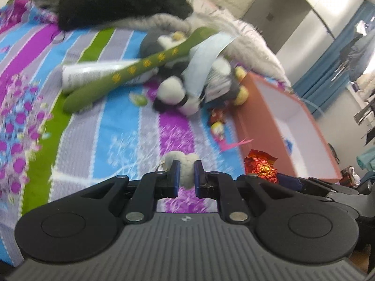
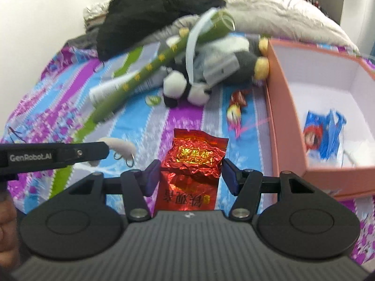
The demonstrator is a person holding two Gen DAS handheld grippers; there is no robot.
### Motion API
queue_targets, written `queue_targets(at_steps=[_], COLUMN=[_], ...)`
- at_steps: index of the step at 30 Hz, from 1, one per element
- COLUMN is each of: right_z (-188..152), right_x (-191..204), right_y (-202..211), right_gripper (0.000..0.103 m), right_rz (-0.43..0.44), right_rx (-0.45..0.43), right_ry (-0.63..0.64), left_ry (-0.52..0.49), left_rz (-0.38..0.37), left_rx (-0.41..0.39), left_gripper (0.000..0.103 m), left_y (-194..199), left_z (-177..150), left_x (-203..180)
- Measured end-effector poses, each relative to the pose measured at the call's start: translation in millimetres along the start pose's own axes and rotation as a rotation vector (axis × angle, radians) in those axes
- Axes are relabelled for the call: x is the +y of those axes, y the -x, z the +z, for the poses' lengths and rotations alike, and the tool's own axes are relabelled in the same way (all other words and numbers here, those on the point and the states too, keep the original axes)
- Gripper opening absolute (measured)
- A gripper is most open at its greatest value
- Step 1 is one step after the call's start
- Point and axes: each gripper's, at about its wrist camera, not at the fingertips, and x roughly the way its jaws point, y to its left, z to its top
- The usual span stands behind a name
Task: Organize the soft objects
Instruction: 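Carry the white hair tie with left gripper while right carries the red wrapper over the pink box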
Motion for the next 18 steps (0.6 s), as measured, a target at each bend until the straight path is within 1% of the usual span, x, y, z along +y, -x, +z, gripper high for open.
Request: queue_targets(at_steps=[5,9,14,18], right_z=[25.6,48.1,71.6,86.4], right_x=[-1.9,-10.4,-25.7,-46.8], right_y=[27.5,50.9,83.1,105.0], right_gripper=[0.06,0.06,0.06,0.06], right_rz=[0.018,0.017,-0.023,-0.081], right_rx=[-0.076,-0.141,-0.235,-0.299], right_ry=[0.019,0.016,0.014,0.006], left_ry=[-0.051,-0.108,-0.165,-0.208], left_rz=[-0.053,-0.077,-0.139,-0.19], left_rx=[-0.047,-0.11,-0.183,-0.21], left_gripper=[0.015,0.015,0.015,0.015], left_y=[17.3,30.8,47.4,50.0], left_z=[30.1,58.2,91.1,111.4], left_x=[-24.9,-49.5,-85.7,-118.3])
